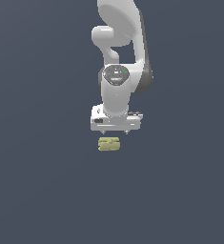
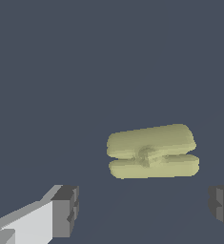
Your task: Pick up the object and move it to a goal position.
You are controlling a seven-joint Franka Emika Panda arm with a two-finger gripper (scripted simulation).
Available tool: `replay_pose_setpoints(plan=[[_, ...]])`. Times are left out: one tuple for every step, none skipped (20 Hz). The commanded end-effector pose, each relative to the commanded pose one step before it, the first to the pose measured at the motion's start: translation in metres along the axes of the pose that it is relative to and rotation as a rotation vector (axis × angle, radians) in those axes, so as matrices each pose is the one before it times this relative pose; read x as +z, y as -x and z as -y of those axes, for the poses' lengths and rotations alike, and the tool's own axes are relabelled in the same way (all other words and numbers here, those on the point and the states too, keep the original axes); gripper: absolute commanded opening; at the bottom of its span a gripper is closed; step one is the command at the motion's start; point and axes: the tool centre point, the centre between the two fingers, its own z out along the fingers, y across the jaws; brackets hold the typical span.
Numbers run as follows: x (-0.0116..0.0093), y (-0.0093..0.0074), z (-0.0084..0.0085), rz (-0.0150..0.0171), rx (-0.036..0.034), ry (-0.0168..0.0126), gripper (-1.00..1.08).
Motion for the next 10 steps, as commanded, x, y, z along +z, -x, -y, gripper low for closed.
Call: replay_pose_setpoints(plan=[[0.00000,0.00000,-0.00001,0.00000,0.00000,0.00000,1.00],[-0.00001,0.00014,-0.00038,0.00037,0.00053,0.00025,1.00],[0.00001,0.00040,-0.00122,0.00118,0.00169,0.00073,1.00],[0.00002,0.00066,-0.00202,0.00196,0.00276,0.00120,1.00],[0.00003,0.00092,-0.00283,0.00275,0.00374,0.00167,1.00],[0.00001,0.00120,-0.00361,0.00352,0.00451,0.00210,1.00],[0.00000,0.00146,-0.00437,0.00430,0.00498,0.00252,1.00],[-0.00002,0.00135,-0.00400,0.00397,0.00385,0.00227,1.00],[-0.00007,0.00111,-0.00320,0.00319,0.00228,0.00179,1.00],[-0.00008,0.00085,-0.00242,0.00245,0.00086,0.00136,1.00]])
